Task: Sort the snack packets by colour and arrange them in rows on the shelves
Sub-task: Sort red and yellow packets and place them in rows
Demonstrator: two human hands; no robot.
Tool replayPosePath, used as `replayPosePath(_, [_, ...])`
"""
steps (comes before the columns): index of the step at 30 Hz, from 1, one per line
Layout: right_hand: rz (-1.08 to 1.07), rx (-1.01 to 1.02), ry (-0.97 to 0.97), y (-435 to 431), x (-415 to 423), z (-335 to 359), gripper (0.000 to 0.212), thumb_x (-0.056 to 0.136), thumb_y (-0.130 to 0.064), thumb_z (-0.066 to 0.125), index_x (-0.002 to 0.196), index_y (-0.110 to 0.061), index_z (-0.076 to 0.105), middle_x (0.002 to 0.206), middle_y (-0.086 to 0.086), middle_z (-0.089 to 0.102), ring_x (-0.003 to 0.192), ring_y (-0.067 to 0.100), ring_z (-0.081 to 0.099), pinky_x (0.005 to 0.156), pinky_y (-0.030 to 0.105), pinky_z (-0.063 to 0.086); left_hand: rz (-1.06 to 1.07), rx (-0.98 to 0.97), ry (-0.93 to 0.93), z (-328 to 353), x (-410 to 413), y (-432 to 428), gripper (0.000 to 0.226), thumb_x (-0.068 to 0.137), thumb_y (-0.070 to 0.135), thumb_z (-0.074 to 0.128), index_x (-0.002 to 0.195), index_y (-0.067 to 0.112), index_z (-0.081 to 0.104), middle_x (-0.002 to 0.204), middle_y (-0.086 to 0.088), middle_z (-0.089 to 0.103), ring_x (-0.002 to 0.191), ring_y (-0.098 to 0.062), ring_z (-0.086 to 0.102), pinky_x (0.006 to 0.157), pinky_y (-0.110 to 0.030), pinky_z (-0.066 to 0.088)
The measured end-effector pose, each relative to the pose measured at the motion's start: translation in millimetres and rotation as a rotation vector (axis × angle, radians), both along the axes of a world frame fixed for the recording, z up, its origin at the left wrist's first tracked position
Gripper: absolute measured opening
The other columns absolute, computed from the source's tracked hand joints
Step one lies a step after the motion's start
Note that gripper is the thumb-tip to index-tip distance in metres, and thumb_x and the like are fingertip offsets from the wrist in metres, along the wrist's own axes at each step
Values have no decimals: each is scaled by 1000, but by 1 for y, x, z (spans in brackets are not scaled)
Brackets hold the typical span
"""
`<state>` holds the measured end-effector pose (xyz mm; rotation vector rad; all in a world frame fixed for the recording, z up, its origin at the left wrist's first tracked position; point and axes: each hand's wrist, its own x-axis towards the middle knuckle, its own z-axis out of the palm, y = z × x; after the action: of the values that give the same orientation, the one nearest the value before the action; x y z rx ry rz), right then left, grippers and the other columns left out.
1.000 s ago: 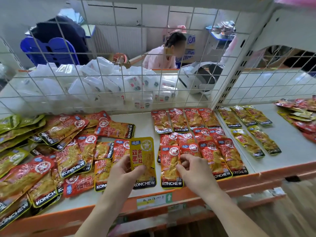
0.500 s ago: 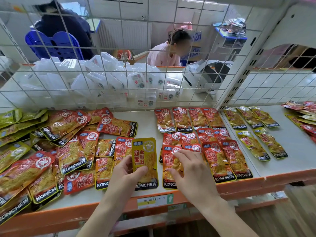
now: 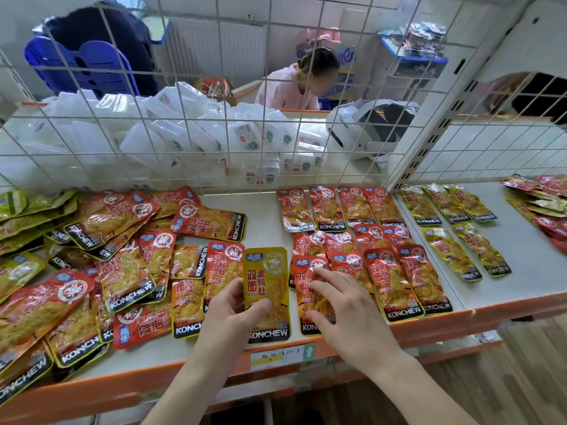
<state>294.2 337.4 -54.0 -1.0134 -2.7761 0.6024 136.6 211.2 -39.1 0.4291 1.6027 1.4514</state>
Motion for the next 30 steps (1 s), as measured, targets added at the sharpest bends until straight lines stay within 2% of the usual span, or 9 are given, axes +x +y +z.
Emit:
replayPosePath(4, [-16, -14, 36, -1, 5, 1, 43, 93, -37, 63, 134, -25, 58, 148, -16, 44, 139, 2, 32, 118, 28, 28, -24, -18, -2, 0, 1, -2, 23, 90, 3, 67, 105, 20, 65, 95, 3, 77, 91, -16, 73, 77, -29, 56])
replayPosePath(8, [-41, -47, 99, 5, 16, 8, 39, 95, -32, 62, 133, -24, 59, 145, -16, 46, 138, 0, 32, 117, 24, 27, -18, -30, 27, 2, 9, 3, 22, 91, 3, 66, 106, 19, 66, 95, 3, 77, 88, -12, 73, 69, -16, 53])
replayPosePath(12, [-57, -50, 152, 23, 47, 14, 40, 95, -31, 62, 134, -25, 58, 146, -16, 46, 138, 0, 32, 117, 21, 23, 10, -46, 92, 5, 36, 16, 20, 92, 2, 64, 103, 17, 70, 95, -2, 77, 94, -25, 72, 89, -38, 55])
replayPosePath(14, [-64, -59, 186, 35, 69, 20, 40, 95, -31, 63, 135, -26, 58, 145, -17, 46, 138, -1, 33, 118, 25, 27, 44, -45, 119, 8, 57, 27, 20, 91, -2, 63, 100, 14, 70, 93, -5, 77, 90, -26, 73, 84, -37, 56])
replayPosePath(19, [-101, -26, 227, 72, 150, 33, 45, 94, -31, 65, 138, -25, 56, 144, -17, 46, 136, -1, 35, 117, 24, 29, 137, -29, 48, 18, 131, 63, 22, 90, -9, 59, 101, 9, 68, 80, -3, 77, 66, -15, 73, 54, -23, 55])
replayPosePath(22, [-97, -19, 252, 97, 201, 43, 41, 95, -31, 64, 135, -24, 58, 135, -23, 46, 129, -9, 34, 113, 11, 25, 127, -17, 78, 20, 178, 88, 21, 90, -6, 62, 104, 7, 69, 85, -3, 78, 72, -16, 74, 69, -33, 54])
replayPosePath(24, [-100, -18, 247, 112, 231, 48, 41, 95, -30, 64, 134, -26, 58, 135, -23, 46, 128, -9, 34, 109, 6, 20, 118, -20, 105, 22, 206, 103, 20, 90, -3, 64, 103, 10, 71, 86, -1, 78, 74, -14, 73, 72, -32, 52])
replayPosePath(28, [-126, -18, 272, 136, 274, 53, 42, 93, -29, 66, 134, -26, 58, 135, -21, 50, 132, 0, 39, 116, 29, 33, 79, -23, 117, 32, 255, 126, 19, 91, 3, 67, 100, 18, 72, 89, 0, 78, 84, -17, 73, 75, -29, 49])
replayPosePath(30, [-132, -17, 281, 146, 287, 56, 41, 93, -29, 66, 134, -27, 58, 130, -26, 46, 128, -4, 37, 115, 29, 33, 49, -27, 123, 36, 271, 138, 19, 91, 4, 67, 102, 19, 71, 91, 0, 78, 89, -20, 73, 76, -29, 49])
